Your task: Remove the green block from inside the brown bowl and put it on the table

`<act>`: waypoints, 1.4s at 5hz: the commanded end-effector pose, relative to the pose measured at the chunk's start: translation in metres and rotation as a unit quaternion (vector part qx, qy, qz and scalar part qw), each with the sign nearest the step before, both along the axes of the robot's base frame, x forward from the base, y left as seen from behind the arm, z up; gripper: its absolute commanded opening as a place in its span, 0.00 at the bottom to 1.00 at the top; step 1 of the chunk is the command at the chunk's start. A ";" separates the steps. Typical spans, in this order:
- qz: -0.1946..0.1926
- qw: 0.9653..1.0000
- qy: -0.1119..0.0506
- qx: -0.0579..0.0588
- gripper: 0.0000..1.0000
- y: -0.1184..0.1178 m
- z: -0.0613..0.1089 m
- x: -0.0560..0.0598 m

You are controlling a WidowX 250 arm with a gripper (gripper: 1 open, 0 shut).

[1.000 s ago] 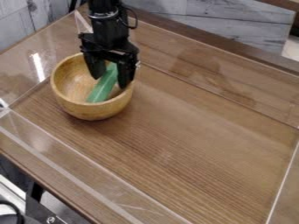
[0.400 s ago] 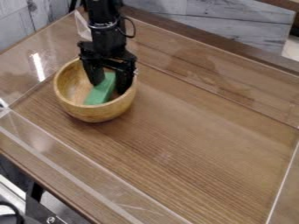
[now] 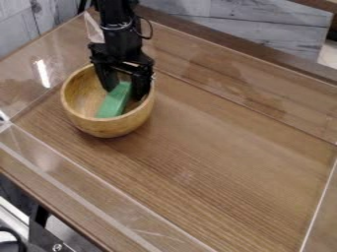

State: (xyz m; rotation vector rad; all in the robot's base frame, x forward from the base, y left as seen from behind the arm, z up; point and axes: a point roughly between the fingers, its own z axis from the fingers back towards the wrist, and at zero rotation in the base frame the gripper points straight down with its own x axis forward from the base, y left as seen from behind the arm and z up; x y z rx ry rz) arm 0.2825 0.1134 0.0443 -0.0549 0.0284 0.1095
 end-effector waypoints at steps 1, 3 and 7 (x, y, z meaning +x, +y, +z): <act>0.004 1.000 -0.007 -0.001 1.00 0.003 -0.006 0.004; 0.008 1.000 -0.003 -0.009 1.00 0.004 -0.021 0.006; 0.018 0.999 0.030 -0.031 0.00 -0.007 -0.026 -0.003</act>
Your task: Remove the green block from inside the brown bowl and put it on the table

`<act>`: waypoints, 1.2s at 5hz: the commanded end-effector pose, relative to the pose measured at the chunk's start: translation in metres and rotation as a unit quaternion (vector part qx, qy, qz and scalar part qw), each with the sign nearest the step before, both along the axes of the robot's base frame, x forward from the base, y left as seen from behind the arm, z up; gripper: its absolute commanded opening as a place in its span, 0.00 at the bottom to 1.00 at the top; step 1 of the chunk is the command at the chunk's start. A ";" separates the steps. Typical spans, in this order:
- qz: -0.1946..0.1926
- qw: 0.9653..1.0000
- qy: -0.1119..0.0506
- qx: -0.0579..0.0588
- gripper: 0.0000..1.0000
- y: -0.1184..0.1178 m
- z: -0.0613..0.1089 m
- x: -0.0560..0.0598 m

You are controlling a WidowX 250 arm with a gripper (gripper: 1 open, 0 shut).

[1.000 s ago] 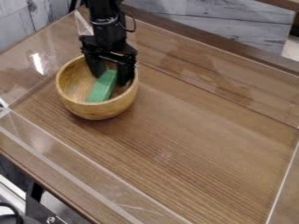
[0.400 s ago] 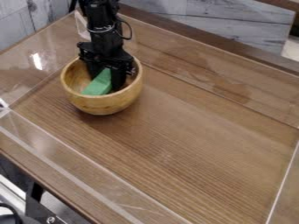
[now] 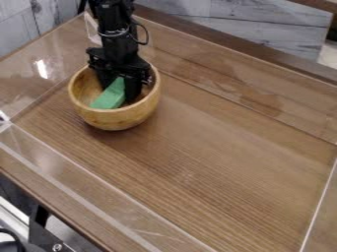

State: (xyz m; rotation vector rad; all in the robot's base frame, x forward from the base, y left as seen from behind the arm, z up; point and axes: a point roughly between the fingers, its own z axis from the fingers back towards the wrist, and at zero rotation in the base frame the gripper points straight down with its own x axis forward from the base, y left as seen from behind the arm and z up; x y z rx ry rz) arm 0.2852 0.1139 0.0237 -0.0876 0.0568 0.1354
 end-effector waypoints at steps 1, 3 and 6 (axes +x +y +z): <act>0.007 0.999 0.025 -0.021 0.00 -0.011 -0.005 -0.008; 0.011 0.999 0.043 -0.031 0.00 -0.017 -0.003 -0.013; 0.015 0.996 0.070 -0.045 0.00 -0.028 0.003 -0.021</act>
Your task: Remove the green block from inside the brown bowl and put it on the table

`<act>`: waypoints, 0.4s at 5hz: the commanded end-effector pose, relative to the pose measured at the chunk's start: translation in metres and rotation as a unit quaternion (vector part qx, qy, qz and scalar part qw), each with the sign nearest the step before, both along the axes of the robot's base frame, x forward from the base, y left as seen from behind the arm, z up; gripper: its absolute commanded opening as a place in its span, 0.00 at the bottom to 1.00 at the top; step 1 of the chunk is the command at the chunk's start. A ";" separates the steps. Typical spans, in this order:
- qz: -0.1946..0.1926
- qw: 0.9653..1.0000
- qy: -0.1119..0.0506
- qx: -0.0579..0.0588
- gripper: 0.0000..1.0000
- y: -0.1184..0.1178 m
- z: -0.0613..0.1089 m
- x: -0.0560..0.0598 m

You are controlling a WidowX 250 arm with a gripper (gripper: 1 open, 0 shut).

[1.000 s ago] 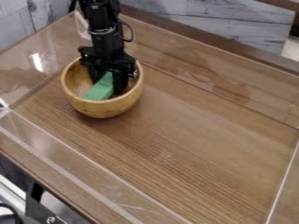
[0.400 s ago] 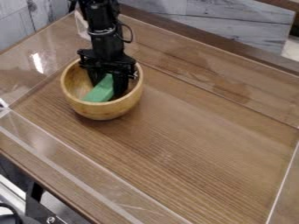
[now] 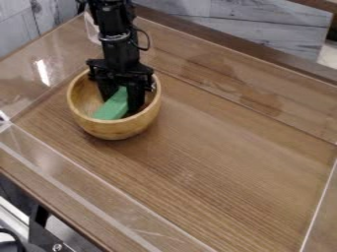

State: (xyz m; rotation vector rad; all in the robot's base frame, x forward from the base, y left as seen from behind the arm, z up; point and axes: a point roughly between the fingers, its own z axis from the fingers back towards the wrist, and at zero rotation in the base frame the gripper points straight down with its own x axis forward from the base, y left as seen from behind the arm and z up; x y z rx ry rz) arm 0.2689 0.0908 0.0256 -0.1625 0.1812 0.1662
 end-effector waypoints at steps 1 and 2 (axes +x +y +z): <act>0.001 1.000 0.018 -0.007 0.00 -0.009 0.003 -0.007; 0.001 1.000 0.024 -0.011 0.00 -0.013 0.004 -0.009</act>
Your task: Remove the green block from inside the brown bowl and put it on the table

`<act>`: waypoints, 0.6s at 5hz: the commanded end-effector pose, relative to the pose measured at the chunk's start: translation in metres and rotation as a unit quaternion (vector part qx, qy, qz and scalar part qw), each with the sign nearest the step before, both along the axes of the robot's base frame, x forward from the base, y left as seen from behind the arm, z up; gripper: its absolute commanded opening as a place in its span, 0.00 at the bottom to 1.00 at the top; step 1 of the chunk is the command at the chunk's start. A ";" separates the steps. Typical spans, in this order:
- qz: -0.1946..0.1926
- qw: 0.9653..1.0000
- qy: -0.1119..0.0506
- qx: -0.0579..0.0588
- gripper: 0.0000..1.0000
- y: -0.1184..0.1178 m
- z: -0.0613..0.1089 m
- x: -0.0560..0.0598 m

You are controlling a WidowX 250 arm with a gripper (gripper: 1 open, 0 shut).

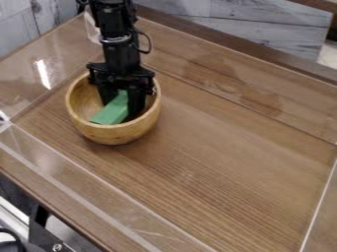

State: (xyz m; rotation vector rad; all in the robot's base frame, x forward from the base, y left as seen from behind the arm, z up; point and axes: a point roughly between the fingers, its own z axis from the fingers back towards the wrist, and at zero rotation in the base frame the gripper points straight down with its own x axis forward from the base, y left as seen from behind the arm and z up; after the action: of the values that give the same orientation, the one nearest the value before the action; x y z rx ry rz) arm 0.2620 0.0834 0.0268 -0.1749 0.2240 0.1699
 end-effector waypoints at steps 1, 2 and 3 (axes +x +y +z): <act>0.000 1.000 0.009 -0.006 0.00 -0.010 0.003 -0.004; 0.000 1.000 0.015 -0.010 0.00 -0.015 0.004 -0.005; -0.001 1.000 0.021 -0.013 0.00 -0.019 0.004 -0.007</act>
State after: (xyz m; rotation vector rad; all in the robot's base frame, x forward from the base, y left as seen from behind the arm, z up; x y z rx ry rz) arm 0.2562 0.0724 0.0277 -0.1931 0.2657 0.1732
